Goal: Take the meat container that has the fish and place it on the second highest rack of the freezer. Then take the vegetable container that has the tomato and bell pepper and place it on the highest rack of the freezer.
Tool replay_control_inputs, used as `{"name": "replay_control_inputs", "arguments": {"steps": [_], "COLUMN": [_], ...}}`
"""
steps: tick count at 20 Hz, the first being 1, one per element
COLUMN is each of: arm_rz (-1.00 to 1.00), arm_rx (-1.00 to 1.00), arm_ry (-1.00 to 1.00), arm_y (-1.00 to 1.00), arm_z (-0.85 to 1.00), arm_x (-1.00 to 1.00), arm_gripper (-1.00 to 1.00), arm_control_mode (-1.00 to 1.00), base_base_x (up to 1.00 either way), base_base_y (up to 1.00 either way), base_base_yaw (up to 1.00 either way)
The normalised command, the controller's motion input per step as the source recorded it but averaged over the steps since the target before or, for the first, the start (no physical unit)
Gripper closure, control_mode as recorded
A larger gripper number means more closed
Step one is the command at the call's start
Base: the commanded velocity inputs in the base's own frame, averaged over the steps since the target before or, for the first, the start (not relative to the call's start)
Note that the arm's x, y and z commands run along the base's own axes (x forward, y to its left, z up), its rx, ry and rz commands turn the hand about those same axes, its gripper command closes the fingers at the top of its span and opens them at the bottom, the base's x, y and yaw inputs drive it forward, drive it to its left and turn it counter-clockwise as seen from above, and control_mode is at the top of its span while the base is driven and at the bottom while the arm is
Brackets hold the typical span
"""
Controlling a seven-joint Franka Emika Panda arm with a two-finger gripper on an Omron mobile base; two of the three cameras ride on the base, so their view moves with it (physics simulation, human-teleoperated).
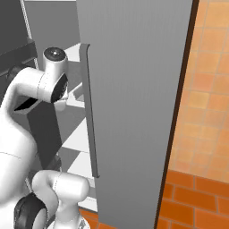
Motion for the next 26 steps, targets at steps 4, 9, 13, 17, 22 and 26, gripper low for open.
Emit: {"name": "replay_control_inputs", "arguments": {"steps": [4,9,13,17,22,26], "arm_rz": [0.01,-0.01,0.0,0.0,0.0,0.0], "arm_rx": [-0.01,-0.01,0.0,0.0,0.0,0.0], "arm_ry": [-0.1,0.0,0.0,0.0,0.0,0.0], "arm_y": [-0.12,-0.02,0.0,0.0,0.0,0.0], "arm_z": [0.05,0.0,0.0,0.0,0.0,0.0], "arm_x": [-0.98,-0.38,0.0,0.0,0.0,0.0], "arm_gripper": [-1.0,-1.0,-1.0,-1.0,-1.0,-1.0], "arm_control_mode": [-1.0,1.0,1.0,1.0,1.0,1.0], "base_base_x": [0.0,-0.6,-1.0,-1.0,-0.33,0.37], "base_base_y": [0.0,-0.11,-0.34,-0.49,-0.21,-0.58], "base_base_yaw": [0.0,-0.01,0.04,0.42,0.71,0.56]}}
